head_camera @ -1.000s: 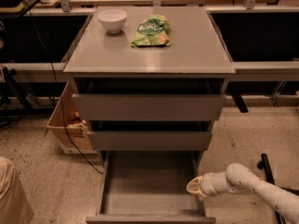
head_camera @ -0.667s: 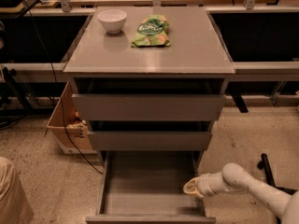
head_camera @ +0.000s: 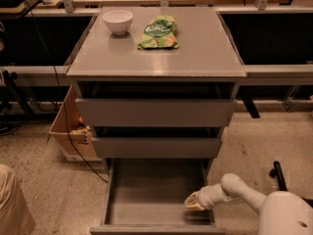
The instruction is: Open bottom drawer
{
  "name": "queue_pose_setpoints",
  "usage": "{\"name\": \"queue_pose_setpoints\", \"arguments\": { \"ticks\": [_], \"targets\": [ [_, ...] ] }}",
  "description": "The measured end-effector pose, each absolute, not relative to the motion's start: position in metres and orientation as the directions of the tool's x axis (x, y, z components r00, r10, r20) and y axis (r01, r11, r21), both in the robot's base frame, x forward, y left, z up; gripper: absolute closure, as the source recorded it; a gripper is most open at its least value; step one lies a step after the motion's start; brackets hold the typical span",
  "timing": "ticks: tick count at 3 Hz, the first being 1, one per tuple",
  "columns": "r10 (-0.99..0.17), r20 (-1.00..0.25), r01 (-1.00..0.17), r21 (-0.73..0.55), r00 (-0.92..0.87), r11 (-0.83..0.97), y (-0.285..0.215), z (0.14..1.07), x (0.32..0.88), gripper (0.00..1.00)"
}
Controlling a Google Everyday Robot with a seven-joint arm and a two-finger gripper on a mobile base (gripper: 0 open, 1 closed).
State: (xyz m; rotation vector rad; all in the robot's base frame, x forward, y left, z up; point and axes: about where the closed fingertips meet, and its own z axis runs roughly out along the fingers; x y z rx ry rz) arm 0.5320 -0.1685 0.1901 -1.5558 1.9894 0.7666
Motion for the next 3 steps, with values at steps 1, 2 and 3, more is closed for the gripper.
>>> {"name": "queue_pose_setpoints", "arguments": {
  "ticks": [1, 2, 3],
  "targets": [
    [-0.702, -0.661, -0.964, 0.196, -0.266, 0.181, -0.164, 0.163, 0.519, 1.00],
    [-0.727, -0.615, -0.947, 0.278, -0.304, 0.160, -0.168, 0.149, 0.489, 1.00],
    [-0.743, -0.589, -0.936, 0.322, -0.317, 0.143, -0.171, 0.148, 0.468, 1.00]
  ]
}}
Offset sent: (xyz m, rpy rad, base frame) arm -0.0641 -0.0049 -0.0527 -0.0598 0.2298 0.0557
